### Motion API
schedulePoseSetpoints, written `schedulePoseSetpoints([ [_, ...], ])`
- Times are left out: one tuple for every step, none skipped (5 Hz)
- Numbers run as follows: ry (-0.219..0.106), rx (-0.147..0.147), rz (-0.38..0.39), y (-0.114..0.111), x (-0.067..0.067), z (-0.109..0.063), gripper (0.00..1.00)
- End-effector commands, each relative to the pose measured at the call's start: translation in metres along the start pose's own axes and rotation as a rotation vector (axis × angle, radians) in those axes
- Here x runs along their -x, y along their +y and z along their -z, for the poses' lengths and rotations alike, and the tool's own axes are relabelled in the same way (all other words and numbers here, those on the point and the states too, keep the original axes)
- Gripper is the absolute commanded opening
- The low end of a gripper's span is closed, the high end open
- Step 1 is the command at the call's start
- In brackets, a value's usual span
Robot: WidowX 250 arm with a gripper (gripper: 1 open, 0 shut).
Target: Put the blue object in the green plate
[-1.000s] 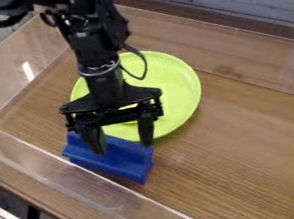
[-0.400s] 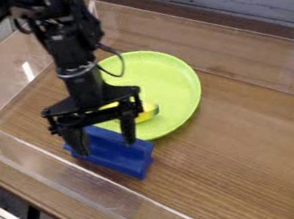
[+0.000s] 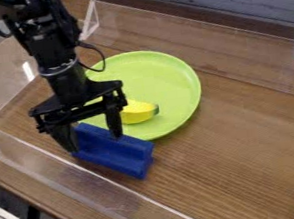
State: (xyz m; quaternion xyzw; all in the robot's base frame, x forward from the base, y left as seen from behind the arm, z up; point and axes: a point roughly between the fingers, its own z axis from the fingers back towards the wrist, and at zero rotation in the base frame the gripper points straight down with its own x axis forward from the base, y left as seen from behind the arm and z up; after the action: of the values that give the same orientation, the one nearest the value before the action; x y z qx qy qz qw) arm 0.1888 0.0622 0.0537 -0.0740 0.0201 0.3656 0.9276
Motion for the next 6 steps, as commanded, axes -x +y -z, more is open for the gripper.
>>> schedulePoseSetpoints([
  [-0.043, 0.021, -0.031, -0.003, -0.005, -0.01, 1.0],
  [-0.048, 0.027, -0.065, -0.004, -0.002, -0.012, 1.0],
  [-0.048, 0.032, -0.065, -0.011, -0.003, 0.001, 1.0],
  [-0.047, 0.036, -0.062, -0.017, -0.003, 0.015, 1.0],
  [-0.048, 0.042, -0.07, -0.012, -0.006, 0.015, 1.0],
  [-0.049, 0.045, -0.078, -0.007, -0.007, 0.016, 1.0],
])
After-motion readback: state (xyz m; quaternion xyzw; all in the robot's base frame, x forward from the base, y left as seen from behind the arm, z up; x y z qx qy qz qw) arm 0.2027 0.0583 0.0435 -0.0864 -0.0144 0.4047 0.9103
